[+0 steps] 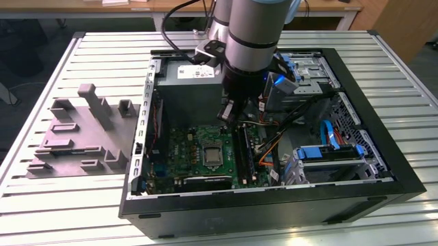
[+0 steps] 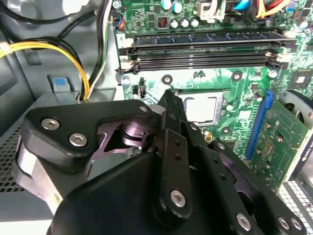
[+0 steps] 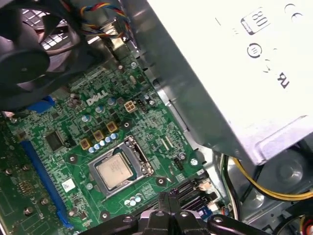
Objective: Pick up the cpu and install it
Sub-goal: 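Install the first cpu locking lever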
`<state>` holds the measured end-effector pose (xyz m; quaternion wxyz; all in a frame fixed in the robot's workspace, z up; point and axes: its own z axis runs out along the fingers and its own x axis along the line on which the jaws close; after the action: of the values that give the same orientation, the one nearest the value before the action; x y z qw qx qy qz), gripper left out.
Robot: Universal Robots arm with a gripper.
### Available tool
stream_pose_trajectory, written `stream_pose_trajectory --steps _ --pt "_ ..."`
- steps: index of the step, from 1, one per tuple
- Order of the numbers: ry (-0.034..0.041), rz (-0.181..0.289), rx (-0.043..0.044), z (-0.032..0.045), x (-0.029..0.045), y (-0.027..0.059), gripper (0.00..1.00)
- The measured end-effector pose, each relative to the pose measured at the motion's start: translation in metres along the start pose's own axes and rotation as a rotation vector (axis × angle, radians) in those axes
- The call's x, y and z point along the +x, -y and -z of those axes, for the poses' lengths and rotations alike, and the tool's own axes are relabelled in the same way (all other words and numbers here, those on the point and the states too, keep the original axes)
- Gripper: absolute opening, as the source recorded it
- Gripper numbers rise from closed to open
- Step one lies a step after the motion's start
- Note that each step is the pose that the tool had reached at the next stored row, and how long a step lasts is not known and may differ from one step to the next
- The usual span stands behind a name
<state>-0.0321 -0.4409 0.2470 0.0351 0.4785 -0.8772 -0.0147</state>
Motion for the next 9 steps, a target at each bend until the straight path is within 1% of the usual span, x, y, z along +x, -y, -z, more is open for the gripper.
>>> stream_pose_trajectory --steps 5,9 --pt "0.0011 0.0 -0.0007 -0.0006 -0.0046 -0.001 0.11" --pt "0.0053 0.001 -0.0034 -0.0014 -0.0081 -0.0031 0.11"
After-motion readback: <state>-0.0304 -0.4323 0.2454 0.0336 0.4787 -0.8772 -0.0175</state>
